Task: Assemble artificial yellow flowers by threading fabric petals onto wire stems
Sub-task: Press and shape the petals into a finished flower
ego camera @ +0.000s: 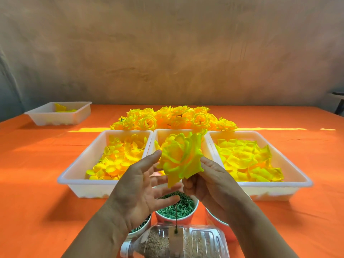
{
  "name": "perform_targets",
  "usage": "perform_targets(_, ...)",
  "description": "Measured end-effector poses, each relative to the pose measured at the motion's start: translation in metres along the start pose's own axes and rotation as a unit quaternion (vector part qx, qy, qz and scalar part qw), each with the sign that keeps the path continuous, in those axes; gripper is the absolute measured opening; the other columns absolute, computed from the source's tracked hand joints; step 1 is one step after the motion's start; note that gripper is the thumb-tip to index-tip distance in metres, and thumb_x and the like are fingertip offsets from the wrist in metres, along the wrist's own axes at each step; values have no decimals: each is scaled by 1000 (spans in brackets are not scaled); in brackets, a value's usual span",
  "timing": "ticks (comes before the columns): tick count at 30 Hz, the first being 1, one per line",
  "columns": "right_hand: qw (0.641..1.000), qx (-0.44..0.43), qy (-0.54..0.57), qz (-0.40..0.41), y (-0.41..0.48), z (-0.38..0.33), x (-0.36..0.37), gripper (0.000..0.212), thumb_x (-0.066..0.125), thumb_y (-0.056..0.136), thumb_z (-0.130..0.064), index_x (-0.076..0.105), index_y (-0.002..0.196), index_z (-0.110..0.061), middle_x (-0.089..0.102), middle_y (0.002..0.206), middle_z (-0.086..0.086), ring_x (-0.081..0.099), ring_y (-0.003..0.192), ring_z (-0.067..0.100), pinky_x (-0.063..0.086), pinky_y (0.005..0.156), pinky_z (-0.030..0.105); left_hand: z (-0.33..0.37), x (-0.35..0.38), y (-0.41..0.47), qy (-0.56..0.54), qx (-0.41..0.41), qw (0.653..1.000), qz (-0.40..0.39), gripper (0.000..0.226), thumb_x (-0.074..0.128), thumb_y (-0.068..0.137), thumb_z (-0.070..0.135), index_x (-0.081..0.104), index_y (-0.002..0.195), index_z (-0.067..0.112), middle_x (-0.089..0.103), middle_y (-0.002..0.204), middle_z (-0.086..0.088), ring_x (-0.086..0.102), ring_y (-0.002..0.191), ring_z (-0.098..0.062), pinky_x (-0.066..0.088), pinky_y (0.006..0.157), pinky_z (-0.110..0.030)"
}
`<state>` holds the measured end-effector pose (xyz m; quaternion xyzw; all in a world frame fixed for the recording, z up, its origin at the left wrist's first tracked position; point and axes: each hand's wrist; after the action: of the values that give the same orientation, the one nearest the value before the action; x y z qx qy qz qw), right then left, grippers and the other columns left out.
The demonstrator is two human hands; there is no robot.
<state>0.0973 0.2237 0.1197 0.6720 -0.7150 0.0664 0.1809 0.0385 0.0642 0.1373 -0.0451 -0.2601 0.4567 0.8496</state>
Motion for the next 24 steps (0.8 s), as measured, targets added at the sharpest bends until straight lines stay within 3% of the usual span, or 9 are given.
perform_targets(5, 999, 10, 43, 1, 8, 0, -8, 16, 59, 82, -19, 74, 78, -23, 56, 62, 1, 48, 50, 9, 39, 51, 22, 3, 3, 3, -69, 30, 996, -56, 55, 71, 64, 17, 66, 117, 6, 71, 113, -21, 71, 87, -32, 61, 76, -45)
perform_targets(9, 998, 21, 54, -19, 12, 2, -14, 18, 68, 79, -25, 76, 94, -20, 69, 92, 10, 59, 77, 22, 45, 63, 30, 3, 8, 2, -21, 89, 993, -77, 50, 67, 60, -1, 67, 108, 13, 73, 97, -17, 72, 77, -26, 60, 77, -43)
perform_targets(12, 994, 28, 100, -38, 16, 5, -17, 42, 90, 56, -33, 77, 92, -18, 71, 87, 9, 61, 72, 20, 45, 60, 28, 2, 11, 2, -59, 89, 988, -108, 51, 61, 58, -9, 69, 104, 12, 70, 91, -18, 72, 77, -29, 59, 77, -46)
perform_targets(15, 988, 35, 144, -45, 19, 9, -18, 53, 94, 47, -32, 76, 93, -13, 70, 89, 13, 58, 74, 24, 47, 54, 26, 2, 11, 3, -114, 76, 983, -124, 42, 56, 61, -7, 74, 95, 11, 61, 98, -21, 69, 79, -33, 62, 70, -45)
perform_targets(17, 985, 51, 155, -49, 21, 10, -16, 58, 92, 51, -34, 73, 101, -11, 67, 98, 18, 52, 78, 28, 43, 54, 27, 1, 9, 3, -124, 73, 980, -134, 47, 57, 61, -7, 71, 103, 10, 64, 104, -23, 70, 80, -34, 62, 66, -42)
perform_targets(20, 985, 64, 153, -53, 25, 14, -15, 58, 69, 77, -28, 56, 128, -3, 51, 123, 27, 46, 88, 33, 43, 53, 27, 0, 13, 0, -83, 80, 985, -129, 49, 69, 67, 8, 65, 116, 5, 71, 110, -22, 71, 87, -34, 62, 72, -44)
perform_targets(22, 984, 57, 159, -52, 26, 16, -16, 56, 70, 76, -25, 59, 126, -3, 58, 114, 24, 49, 82, 31, 45, 51, 27, -2, 16, -1, -36, 103, 989, -100, 43, 73, 70, -1, 65, 112, 3, 73, 104, -20, 73, 84, -31, 63, 72, -42)
perform_targets(24, 979, 47, 189, -53, 25, 16, -18, 42, 79, 68, -22, 70, 105, -6, 65, 83, 15, 52, 60, 20, 44, 46, 25, -2, 15, -1, -33, 127, 989, -65, 32, 61, 77, -13, 65, 105, 2, 73, 85, -13, 72, 70, -24, 63, 66, -37)
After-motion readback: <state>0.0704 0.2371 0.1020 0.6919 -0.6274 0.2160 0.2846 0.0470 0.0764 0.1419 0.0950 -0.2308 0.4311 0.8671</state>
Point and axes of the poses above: each hand's wrist, its own y-axis towards the middle knuckle, its own x-axis out of the palm, z = x × y
